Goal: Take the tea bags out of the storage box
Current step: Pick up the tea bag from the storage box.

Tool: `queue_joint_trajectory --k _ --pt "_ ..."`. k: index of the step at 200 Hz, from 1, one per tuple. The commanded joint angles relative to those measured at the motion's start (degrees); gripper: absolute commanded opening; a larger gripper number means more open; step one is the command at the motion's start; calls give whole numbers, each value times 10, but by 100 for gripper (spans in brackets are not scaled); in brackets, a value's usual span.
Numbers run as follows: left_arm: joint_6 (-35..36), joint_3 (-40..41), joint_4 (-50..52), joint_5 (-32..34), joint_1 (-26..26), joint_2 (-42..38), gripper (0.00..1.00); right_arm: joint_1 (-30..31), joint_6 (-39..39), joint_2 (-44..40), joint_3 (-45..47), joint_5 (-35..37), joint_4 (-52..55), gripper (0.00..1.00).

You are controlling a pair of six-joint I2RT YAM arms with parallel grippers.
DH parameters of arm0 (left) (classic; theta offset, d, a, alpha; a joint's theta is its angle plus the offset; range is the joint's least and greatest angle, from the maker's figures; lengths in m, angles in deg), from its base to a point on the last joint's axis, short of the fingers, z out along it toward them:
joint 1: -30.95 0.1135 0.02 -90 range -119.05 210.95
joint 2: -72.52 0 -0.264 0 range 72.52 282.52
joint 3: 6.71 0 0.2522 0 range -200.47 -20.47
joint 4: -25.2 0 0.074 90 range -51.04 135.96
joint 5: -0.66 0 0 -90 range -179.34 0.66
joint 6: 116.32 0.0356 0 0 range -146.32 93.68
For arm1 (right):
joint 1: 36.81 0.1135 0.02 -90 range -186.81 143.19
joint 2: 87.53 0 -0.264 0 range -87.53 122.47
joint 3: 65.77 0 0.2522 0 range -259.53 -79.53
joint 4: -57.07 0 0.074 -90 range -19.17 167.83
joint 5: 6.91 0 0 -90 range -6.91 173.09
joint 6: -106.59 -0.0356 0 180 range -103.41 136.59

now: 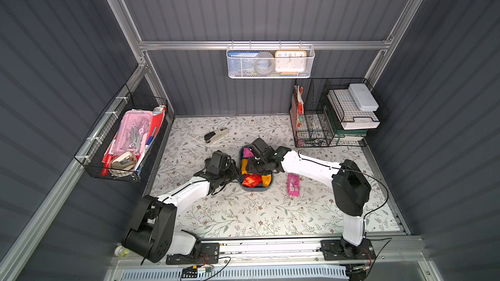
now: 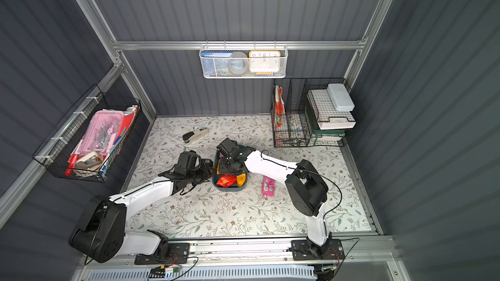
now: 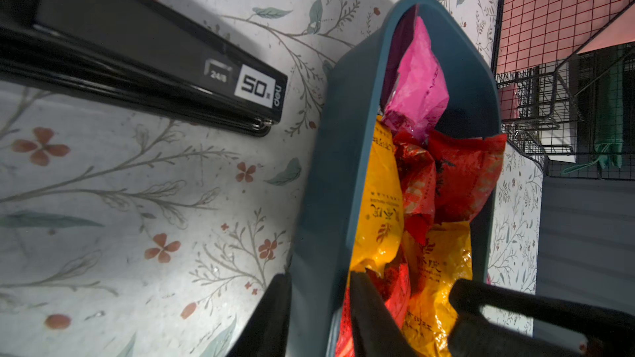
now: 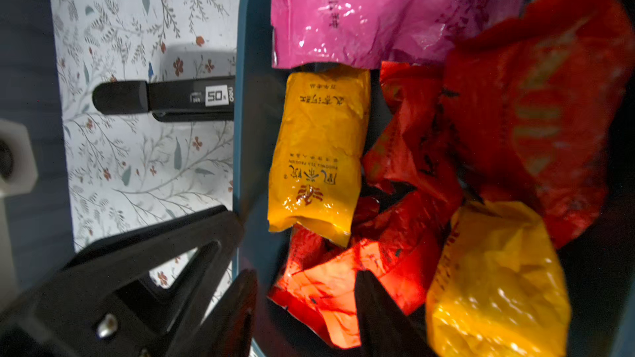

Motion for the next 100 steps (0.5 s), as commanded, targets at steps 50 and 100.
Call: queue_joint_trajectory --k 50,100 --pt "22 6 4 -5 1 -9 29 -24 -95 43 -3 11 -35 51" --pt "26 8 -10 -15 1 3 25 -33 -88 67 -11 -17 -65 53"
